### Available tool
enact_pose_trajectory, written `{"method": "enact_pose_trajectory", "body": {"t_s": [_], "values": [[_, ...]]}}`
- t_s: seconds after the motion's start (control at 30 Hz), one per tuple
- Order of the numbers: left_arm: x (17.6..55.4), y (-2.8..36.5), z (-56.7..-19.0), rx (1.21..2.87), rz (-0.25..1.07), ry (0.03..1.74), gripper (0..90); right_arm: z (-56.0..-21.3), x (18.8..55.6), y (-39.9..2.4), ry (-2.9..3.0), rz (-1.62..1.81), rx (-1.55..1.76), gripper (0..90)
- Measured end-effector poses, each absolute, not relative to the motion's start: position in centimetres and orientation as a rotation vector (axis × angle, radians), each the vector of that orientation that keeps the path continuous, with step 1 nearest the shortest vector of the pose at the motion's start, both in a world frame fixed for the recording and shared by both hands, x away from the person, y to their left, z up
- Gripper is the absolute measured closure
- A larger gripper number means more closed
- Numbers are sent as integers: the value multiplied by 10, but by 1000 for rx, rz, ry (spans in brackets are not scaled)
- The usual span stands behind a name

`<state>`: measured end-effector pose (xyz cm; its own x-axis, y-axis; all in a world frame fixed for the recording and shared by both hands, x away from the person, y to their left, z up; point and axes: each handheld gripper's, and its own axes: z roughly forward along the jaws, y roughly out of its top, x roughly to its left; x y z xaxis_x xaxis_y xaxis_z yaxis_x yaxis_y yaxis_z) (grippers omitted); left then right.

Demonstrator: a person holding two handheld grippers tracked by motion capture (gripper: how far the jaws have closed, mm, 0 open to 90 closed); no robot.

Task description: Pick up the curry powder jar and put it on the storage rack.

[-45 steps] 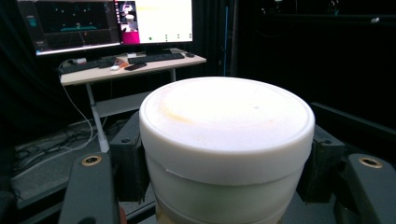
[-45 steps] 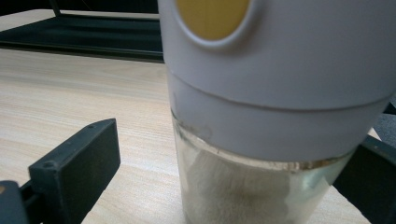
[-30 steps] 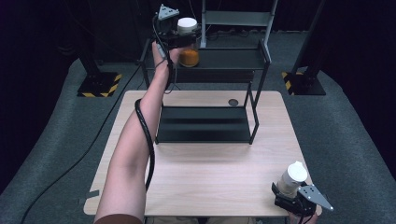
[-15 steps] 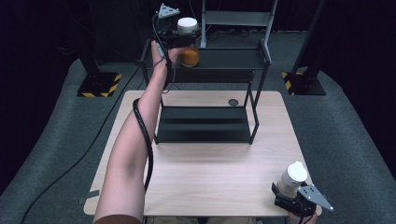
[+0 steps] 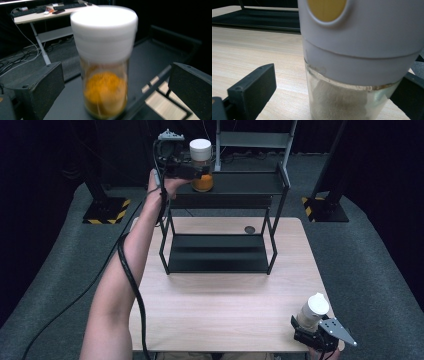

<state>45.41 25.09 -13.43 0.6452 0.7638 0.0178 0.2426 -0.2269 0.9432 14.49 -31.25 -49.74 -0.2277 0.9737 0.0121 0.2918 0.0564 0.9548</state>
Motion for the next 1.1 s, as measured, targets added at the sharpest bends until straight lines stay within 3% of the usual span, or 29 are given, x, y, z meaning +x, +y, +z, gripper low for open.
{"method": "enact_pose_trajectory", "body": {"t_s": [0.37, 0.8, 1.1], "values": [[415, 250, -164, 1987, 644, 729, 2, -497, 145, -312, 1614, 1203, 1297, 0], [374, 265, -251, 2120, 610, 692, 3, -498, 145, -313, 1613, 1207, 1300, 0], [339, 280, -329, 2176, 491, 763, 3, -497, 145, -312, 1614, 1205, 1300, 0]]}}
